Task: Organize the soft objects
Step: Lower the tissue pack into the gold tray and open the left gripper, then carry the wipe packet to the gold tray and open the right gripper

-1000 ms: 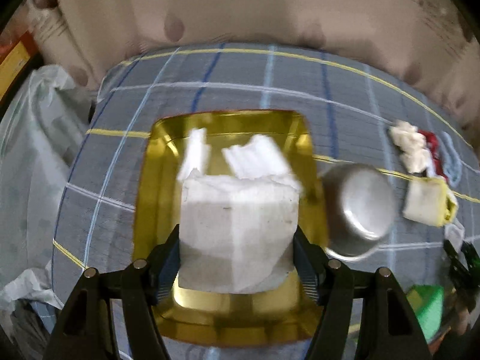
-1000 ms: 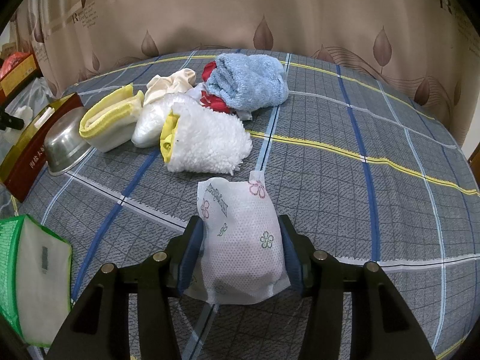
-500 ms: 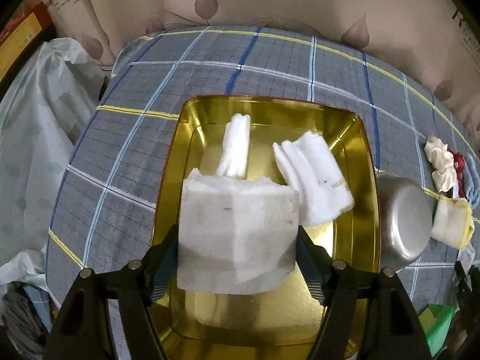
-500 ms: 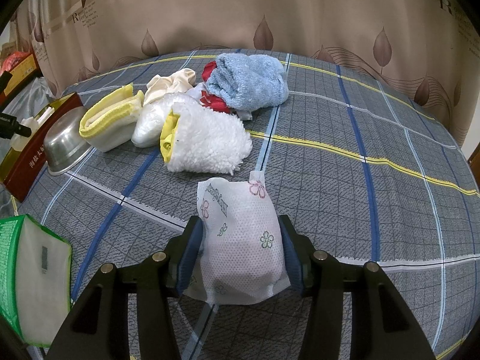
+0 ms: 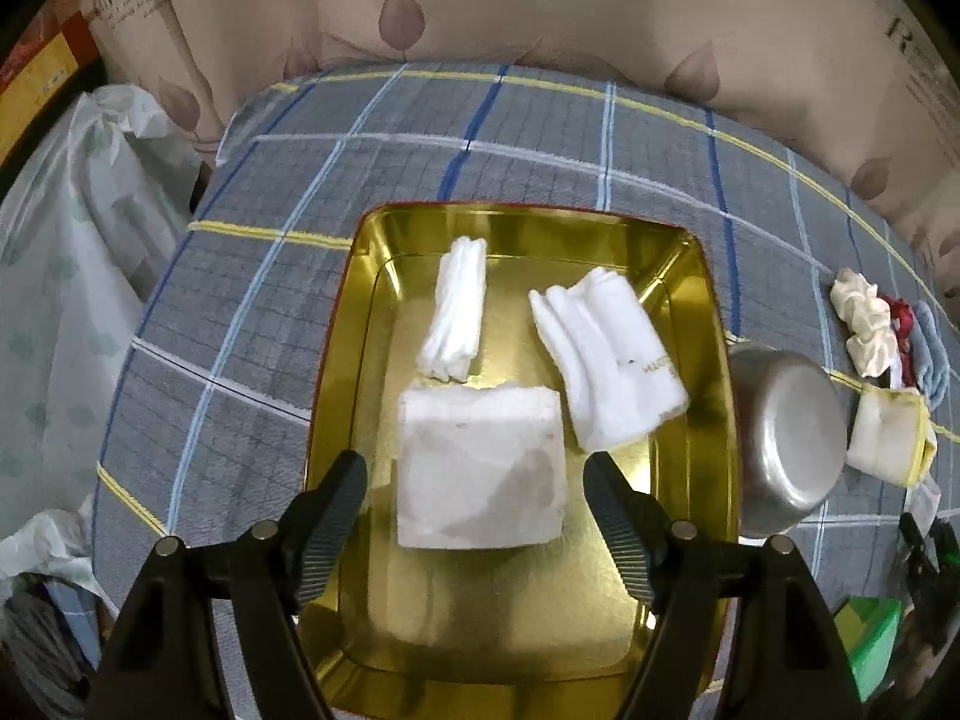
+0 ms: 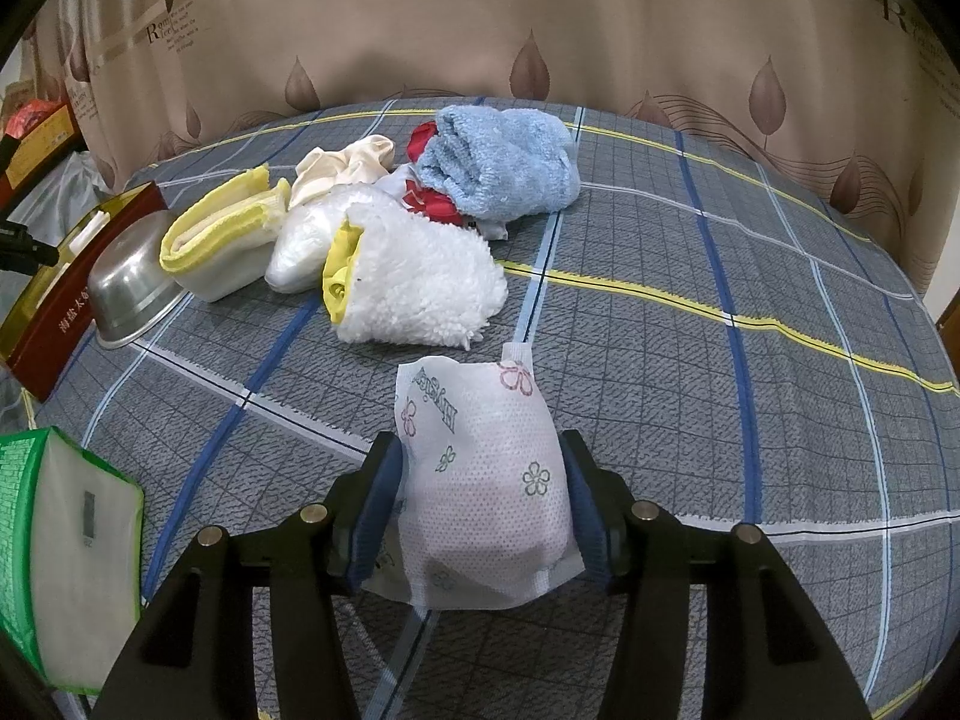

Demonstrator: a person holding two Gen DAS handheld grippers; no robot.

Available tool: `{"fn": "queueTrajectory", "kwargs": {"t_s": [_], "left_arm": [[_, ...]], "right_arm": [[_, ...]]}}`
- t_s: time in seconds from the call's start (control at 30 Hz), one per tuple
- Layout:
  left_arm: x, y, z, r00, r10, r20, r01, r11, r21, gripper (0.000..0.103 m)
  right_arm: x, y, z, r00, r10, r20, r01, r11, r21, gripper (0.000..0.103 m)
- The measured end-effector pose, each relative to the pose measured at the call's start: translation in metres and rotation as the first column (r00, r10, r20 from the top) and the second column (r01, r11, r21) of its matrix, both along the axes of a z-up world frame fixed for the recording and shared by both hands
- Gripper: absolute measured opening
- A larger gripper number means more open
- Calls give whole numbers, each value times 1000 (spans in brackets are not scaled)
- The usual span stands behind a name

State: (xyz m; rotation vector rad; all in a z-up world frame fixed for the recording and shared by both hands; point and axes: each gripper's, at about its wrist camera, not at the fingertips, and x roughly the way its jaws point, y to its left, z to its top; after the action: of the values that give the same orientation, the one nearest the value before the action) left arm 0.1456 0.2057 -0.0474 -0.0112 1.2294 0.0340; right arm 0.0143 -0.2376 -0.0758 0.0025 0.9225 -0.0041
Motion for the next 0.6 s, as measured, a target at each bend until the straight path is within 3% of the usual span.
{"fn": "queueTrajectory", "kwargs": {"t_s": [0.27, 0.47, 0.6], "left_arm": [[-26, 3, 19, 997, 6, 83, -8, 1000, 25, 77], [-49, 19, 20, 989, 71, 126, -73, 997, 12, 77], [-62, 21, 21, 982, 72, 175, -81, 996, 46, 77]], "right_arm": [[1, -1, 0, 1000, 1, -3, -1, 1000, -5, 51], [3, 1, 1, 1000, -11, -20, 11, 1000, -15, 51], [4, 2, 3, 999, -39, -27, 38, 999, -29, 41]]}}
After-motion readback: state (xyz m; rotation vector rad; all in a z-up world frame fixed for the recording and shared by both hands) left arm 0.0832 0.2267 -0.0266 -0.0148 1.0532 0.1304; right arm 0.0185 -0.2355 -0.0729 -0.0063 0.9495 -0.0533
